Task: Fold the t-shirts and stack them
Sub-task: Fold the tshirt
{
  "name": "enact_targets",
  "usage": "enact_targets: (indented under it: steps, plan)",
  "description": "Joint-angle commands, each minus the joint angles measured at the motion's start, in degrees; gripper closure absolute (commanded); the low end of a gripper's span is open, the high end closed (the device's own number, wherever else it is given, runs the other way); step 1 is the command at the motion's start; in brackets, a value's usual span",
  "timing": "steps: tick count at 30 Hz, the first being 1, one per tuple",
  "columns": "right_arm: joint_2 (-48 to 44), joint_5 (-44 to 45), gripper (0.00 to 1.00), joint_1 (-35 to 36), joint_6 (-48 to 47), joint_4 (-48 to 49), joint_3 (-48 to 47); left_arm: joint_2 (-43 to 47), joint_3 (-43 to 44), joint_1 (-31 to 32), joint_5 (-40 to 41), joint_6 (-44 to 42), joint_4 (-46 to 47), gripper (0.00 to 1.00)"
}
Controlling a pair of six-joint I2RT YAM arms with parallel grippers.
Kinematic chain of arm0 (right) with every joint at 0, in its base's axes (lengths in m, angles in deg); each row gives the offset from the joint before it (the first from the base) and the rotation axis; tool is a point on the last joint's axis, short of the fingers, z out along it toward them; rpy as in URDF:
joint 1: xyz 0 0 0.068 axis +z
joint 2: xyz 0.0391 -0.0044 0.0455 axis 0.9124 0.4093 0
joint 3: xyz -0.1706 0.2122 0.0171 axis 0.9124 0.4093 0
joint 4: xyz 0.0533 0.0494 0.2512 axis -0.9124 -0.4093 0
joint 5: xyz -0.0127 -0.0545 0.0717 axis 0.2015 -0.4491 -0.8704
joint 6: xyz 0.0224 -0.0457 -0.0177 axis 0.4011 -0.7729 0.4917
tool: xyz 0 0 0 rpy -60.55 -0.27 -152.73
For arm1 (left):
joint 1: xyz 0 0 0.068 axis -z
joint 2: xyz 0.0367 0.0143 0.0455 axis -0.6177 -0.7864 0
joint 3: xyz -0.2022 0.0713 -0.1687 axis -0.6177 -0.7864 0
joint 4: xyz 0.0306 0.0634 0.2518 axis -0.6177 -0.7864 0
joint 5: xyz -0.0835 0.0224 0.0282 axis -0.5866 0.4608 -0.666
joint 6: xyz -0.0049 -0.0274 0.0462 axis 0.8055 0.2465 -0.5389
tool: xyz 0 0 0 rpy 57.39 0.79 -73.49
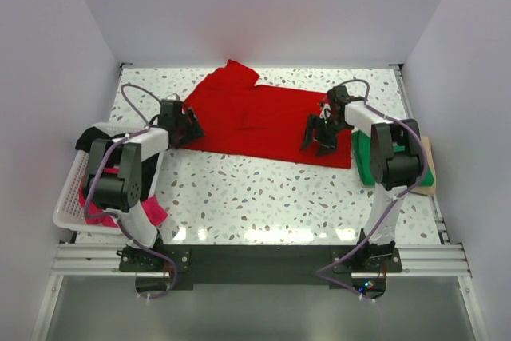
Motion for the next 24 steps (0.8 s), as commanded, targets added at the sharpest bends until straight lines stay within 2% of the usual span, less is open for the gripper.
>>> enact_targets:
  steps: [1, 14, 20, 24]
  plan:
    - [-0.83, 0.32, 0.34, 0.78, 0.33, -0.29, 4.62, 2.07, -1.70, -0.77, 4.84, -3.73, -3.97, 0.31]
    - [-6.63, 0.49, 0.34, 1.84, 0.95, -0.82, 13.14, 9.27, -9.78, -0.77, 6.16, -1.80, -4.86, 0.31]
    - [-10.06, 1.11, 0.34, 2.01, 1.65, -2.05, 16.74, 12.62, -14.00, -0.68, 1.15, -3.64, -0.38, 0.30]
    - [-11.81, 1.37, 0.34, 2.01, 2.01, -2.67, 18.51, 12.88, -14.35, -0.68, -1.05, -4.44, -1.34, 0.30]
